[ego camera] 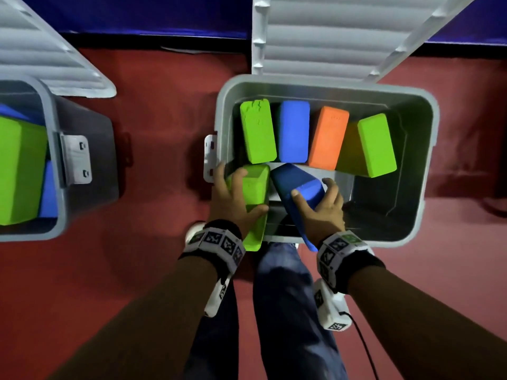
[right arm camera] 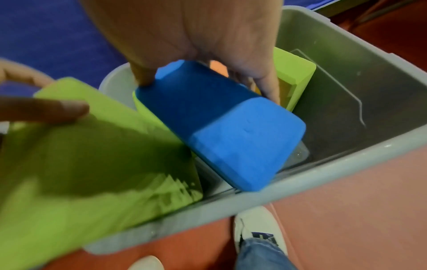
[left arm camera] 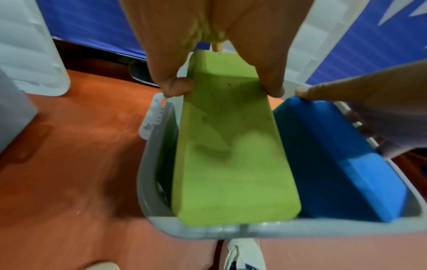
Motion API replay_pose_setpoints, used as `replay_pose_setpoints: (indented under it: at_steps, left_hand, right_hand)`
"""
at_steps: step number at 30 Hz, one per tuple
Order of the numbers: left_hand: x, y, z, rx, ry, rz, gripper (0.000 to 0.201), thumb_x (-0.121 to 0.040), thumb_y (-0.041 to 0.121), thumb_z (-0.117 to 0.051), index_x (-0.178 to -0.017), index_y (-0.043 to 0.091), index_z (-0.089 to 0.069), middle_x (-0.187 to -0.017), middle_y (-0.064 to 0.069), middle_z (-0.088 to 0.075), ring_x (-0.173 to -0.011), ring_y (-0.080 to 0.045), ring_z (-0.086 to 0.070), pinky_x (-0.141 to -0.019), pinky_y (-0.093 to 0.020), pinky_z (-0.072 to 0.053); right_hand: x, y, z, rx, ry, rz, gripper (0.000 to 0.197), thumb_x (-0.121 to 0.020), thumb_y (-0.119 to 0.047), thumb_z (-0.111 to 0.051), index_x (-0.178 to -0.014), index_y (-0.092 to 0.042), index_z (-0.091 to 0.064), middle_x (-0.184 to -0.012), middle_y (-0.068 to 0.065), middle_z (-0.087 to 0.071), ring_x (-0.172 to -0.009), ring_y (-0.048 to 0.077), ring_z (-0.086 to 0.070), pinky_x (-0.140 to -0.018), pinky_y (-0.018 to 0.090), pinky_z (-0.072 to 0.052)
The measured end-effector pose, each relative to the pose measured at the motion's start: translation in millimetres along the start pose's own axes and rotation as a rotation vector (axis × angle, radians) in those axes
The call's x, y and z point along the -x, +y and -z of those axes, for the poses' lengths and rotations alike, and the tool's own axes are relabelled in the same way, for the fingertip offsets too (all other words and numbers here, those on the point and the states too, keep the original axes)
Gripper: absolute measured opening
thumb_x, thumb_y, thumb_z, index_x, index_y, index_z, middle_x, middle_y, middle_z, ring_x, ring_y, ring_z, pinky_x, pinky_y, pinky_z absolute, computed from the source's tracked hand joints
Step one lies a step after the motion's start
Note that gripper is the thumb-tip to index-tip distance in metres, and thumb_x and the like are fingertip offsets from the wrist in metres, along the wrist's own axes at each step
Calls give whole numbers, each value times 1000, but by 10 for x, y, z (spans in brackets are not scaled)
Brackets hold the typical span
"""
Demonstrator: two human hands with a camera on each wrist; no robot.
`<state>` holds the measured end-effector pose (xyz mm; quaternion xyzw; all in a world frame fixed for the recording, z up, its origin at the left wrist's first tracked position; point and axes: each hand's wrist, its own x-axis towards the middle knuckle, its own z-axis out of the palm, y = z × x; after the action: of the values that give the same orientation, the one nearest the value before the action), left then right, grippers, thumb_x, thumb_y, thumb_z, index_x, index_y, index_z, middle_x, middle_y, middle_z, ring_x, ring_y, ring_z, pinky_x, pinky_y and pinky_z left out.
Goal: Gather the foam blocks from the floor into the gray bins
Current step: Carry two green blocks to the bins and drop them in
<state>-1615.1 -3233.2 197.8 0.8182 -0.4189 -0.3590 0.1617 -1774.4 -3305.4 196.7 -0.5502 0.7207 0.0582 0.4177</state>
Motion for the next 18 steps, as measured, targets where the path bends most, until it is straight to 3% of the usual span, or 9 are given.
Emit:
replay_pose_setpoints:
  at_steps: [3, 6, 8, 10, 12, 13, 15, 18]
  left_hand:
    - [141, 48, 26, -177, 23, -81, 65, -52, 39, -76, -105, 17, -48, -115, -23, -51, -94, -43, -56, -82, -44, -50]
    - [332, 53, 16, -250, -41, -119, 60, -40, 19, -84, -96, 18, -62, -97, -12, -59, -79, -35, -60, -66, -35, -54]
    - [372, 6, -31, -250, -155, -139, 64, -46, 2, -80, -107, 14, -66, -106, -11, -61, -88, -33, -61, -71, -34, -57]
    - [309, -22, -68, -233, -317, -151, 69, -66, -13, -59, -130, 9, -53, -132, -15, -48, -113, -36, -51, -88, -44, -51]
    - [224, -9, -81, -252, -360, -134, 65, -78, -12, -46, -140, 10, -43, -145, -14, -35, -124, -34, -42, -97, -45, -44]
    - [175, 33, -77, -234, -357, -140, 62, -79, -11, -45, -137, 10, -46, -143, -15, -37, -122, -35, -45, -95, -46, -45]
    - [78, 143, -97, -211, -336, -146, 49, -83, -5, -46, -130, 8, -53, -139, -18, -43, -116, -37, -51, -90, -46, -48]
    - [-67, 154, -145, -319, -489, -14, 32, -99, 21, -39, -130, 15, -44, -140, -11, -40, -121, -33, -46, -97, -40, -39]
  right_hand:
    - [154, 172, -30, 62, 168, 109, 70, -78, -54, -65, -132, -16, -41, -139, 10, -38, -125, 33, -43, -102, 55, -35]
    - [292, 422, -68, 100, 158, 233, 66, -73, -27, -77, -129, -10, -48, -135, 19, -40, -121, 41, -45, -100, 51, -40]
    - [312, 506, -110, 136, 29, 251, 77, -71, -19, -76, -139, -16, -41, -143, 19, -34, -130, 40, -37, -104, 48, -37]
    - [254, 484, -163, 272, -162, 206, 90, -78, -25, -71, -150, -31, -18, -155, 15, -14, -143, 34, -18, -110, 46, -30]
    - [111, 403, -186, 424, -326, 140, 96, -83, -32, -64, -148, -41, 6, -159, 11, 5, -146, 33, -5, -114, 44, -24]
    - [18, 349, -174, 469, -386, 86, 96, -85, -32, -62, -147, -43, 11, -159, 10, 10, -146, 35, -3, -114, 45, -23]
    - [-140, 240, -125, 515, -474, -14, 94, -87, -30, -58, -146, -45, 13, -159, 9, 11, -144, 38, -11, -111, 46, -28]
    - [-291, 184, -141, 607, -544, -22, 91, -87, -30, -56, -145, -46, 13, -159, 7, 5, -139, 38, -28, -104, 44, -37]
